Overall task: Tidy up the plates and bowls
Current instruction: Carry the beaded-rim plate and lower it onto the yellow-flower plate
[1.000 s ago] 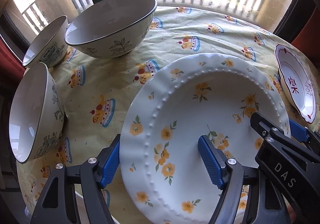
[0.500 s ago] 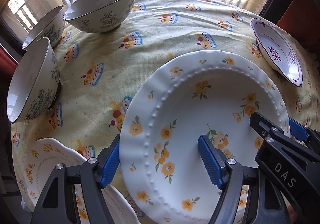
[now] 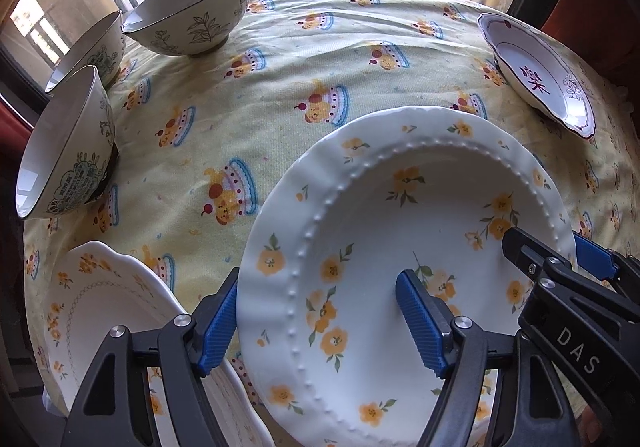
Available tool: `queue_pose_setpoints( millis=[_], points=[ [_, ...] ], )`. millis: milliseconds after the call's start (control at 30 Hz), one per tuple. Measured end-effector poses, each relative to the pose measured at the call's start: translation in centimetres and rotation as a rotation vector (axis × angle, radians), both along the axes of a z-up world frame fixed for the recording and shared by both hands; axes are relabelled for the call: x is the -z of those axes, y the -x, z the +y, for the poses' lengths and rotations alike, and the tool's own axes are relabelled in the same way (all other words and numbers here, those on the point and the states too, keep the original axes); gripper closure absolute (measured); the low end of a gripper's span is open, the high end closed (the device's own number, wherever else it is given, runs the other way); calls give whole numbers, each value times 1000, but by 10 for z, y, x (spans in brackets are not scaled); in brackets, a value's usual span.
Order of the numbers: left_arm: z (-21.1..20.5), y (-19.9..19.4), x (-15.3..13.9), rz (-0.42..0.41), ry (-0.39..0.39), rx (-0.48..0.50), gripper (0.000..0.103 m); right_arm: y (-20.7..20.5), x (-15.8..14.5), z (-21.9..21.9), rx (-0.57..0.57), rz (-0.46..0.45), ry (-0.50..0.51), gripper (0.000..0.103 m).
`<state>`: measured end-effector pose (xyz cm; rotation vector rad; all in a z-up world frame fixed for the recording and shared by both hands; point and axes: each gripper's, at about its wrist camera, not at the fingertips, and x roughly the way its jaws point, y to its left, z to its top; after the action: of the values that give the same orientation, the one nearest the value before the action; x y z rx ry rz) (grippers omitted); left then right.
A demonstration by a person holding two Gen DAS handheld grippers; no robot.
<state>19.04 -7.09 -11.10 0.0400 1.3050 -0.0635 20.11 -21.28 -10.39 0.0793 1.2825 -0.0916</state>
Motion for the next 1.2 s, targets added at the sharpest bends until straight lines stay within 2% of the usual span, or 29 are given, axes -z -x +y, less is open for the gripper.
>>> queue_pose_setpoints(
  millis=[167,367,700,967,1200],
  points=[
    [-1,-7,2,8,-2,-2,24,-5,4,-4,-17,15,-39,41],
    [-4,-15,0,25,-7,-4,25,-9,5,-3,-7,40,-39,40],
    [-8,-17,-28,-20,38,22,27,-4,-30,-11,29,-9,-10,40],
    [13,-1,-52,-49,52,16,27,11,-56,7,34,-46,-2,40],
    [50,21,-61,-63,68,-26,27,25,-70,42,4,-68,0,40]
  ],
)
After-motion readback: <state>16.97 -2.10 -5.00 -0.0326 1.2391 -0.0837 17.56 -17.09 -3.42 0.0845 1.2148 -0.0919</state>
